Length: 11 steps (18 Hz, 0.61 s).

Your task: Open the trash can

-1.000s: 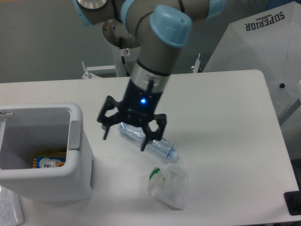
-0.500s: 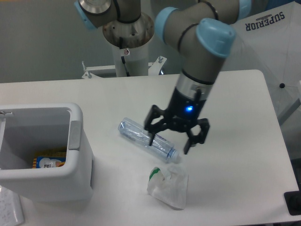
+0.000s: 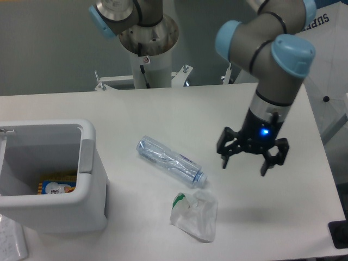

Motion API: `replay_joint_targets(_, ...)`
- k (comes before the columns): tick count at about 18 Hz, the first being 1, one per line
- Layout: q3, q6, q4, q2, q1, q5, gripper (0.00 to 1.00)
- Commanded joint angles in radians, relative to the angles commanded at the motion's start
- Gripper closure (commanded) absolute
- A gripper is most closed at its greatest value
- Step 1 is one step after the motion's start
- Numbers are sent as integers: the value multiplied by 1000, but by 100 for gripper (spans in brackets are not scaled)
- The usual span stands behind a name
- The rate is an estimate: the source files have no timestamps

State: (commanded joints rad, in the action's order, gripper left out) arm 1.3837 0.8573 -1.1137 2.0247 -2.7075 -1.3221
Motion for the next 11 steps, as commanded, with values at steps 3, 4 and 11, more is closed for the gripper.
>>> replay_joint_targets(3, -20, 86, -66, 15, -14, -25, 0)
replay_joint_targets(4, -25, 109, -95, 17, -15, -49, 0)
replay_joint_targets(11, -25, 198, -123, 45, -14, -235, 0)
